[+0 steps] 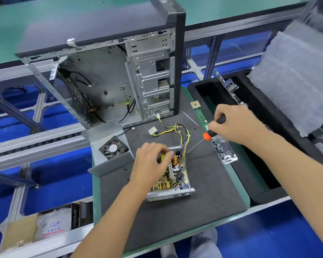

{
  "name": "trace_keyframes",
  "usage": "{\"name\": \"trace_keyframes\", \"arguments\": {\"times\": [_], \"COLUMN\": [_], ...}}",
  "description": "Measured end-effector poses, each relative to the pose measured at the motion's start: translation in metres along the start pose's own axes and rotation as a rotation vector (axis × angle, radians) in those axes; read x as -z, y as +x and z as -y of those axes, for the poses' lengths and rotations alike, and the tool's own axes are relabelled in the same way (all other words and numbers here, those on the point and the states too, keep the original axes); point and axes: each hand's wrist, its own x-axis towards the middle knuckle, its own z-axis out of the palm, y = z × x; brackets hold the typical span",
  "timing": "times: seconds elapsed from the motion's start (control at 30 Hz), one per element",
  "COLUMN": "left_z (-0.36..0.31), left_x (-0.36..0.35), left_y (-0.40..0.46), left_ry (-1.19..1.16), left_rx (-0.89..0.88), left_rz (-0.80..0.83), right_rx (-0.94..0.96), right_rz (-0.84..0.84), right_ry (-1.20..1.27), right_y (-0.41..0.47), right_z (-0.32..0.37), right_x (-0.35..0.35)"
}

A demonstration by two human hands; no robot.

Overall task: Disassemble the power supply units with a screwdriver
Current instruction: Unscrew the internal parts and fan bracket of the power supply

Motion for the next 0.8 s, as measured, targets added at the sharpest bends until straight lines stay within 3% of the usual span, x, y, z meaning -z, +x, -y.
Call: {"name": "trace_keyframes", "arguments": {"times": [0.1, 0.3, 0.43, 0.8], "left_z": [-0.018, -0.028, -0.026, -0.007], "left_x": [-0.013, -0.038, -0.050, -0.053], "left_y": [0.045, 0.110, 0.119, 0.112], "left_ry": [0.090, 0.015, 0.032, 0.058], "left_rx": [0.118, 0.499, 0.504, 0.416], "left_rz": [0.152, 0.553, 0.721, 0.543], "right_rx": [-0.053, -0.074, -0.077, -0.009], "right_rz": [-0.008, 0.032, 0.040, 0.071], "right_ry": [-0.027, 0.000, 0.019, 0.038], "right_y": [-0.001, -0.007, -0.007, 0.006], "right_z": [-0.008, -0.023, -0.026, -0.023], "right_x": [0.002, -0.007, -0.011, -0.025]}}
